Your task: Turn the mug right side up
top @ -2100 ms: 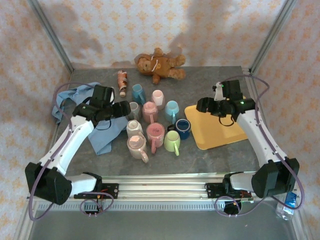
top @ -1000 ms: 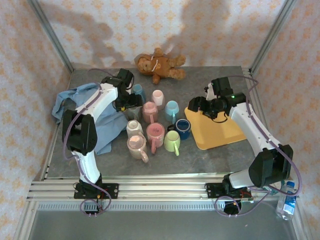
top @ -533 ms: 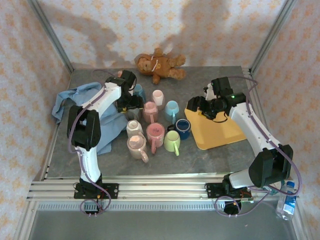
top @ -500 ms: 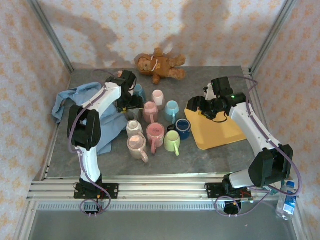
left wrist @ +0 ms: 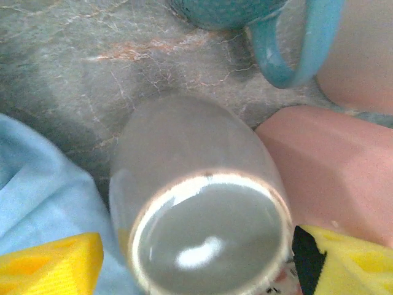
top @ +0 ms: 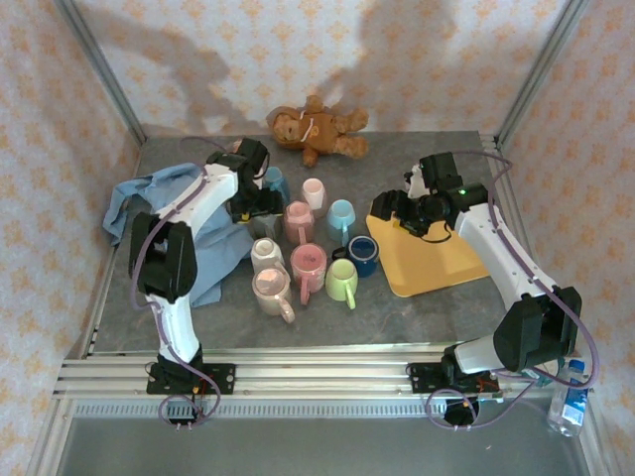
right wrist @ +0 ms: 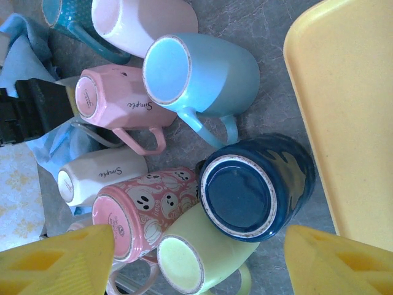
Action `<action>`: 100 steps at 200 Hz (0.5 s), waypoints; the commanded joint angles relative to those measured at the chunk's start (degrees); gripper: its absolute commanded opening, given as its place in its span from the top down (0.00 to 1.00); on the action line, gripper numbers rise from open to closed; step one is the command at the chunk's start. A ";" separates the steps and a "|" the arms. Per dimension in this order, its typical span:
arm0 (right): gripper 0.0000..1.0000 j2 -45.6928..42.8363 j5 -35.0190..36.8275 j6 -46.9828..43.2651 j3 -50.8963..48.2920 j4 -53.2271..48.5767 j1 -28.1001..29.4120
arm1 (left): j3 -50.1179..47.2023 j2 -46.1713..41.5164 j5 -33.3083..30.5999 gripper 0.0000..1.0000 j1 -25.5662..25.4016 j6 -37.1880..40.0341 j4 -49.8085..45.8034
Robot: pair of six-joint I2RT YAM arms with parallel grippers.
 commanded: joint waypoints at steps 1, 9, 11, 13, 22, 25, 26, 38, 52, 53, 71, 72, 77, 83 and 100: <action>0.27 0.62 -0.34 0.61 0.40 1.42 0.17 | -1.92 -6.03 -0.09 0.19 -1.49 -2.73 -1.56; 0.27 0.79 -0.43 0.55 0.49 1.49 0.21 | -2.42 -6.41 -1.02 0.20 -2.17 -3.00 -2.32; 0.27 0.85 -0.51 0.55 0.50 1.44 0.22 | -2.54 -6.46 -1.26 0.20 -2.28 -3.03 -2.52; 0.27 0.82 -0.53 0.55 0.50 1.49 0.20 | -2.63 -6.52 -1.43 0.20 -2.42 -3.08 -2.73; 0.27 1.00 -0.69 0.52 0.36 1.68 0.21 | -3.19 -6.87 -2.41 0.22 -3.14 -3.47 -3.36; 0.27 0.99 -0.75 0.48 0.40 1.74 0.22 | -3.45 -7.01 -2.79 0.23 -3.36 -3.58 -3.51; 0.27 0.99 -0.79 0.46 0.41 1.76 0.22 | -3.54 -7.02 -2.88 0.23 -3.43 -3.69 -3.52; 0.28 1.22 -1.06 0.35 0.48 1.91 0.22 | -4.45 -7.34 -4.05 0.28 -4.09 -4.79 -4.10; 0.28 1.38 -1.24 0.13 0.53 1.78 0.22 | -5.87 -7.67 -4.64 0.33 -4.60 -6.40 -3.99; 0.28 1.36 -1.21 0.15 0.56 1.82 0.17 | -5.94 -7.71 -4.60 0.33 -4.66 -6.51 -4.02; 0.28 1.37 -1.43 0.00 0.52 1.78 0.22 | -6.86 -7.41 -5.14 0.37 -5.03 -7.65 -4.27; 0.28 1.36 -1.44 -0.05 0.51 1.78 0.22 | -6.91 -7.40 -5.20 0.37 -5.05 -7.66 -4.29; 0.28 1.34 -1.56 -0.01 0.50 1.77 0.22 | -6.95 -7.26 -5.50 0.38 -5.06 -7.67 -4.56; 0.28 1.34 -1.60 -0.06 0.38 1.84 0.22 | -7.05 -6.96 -5.75 0.39 -5.16 -7.65 -4.56; 0.29 1.27 -1.74 -0.08 0.30 1.88 0.17 | -7.06 -6.19 -6.09 0.42 -5.34 -7.62 -4.02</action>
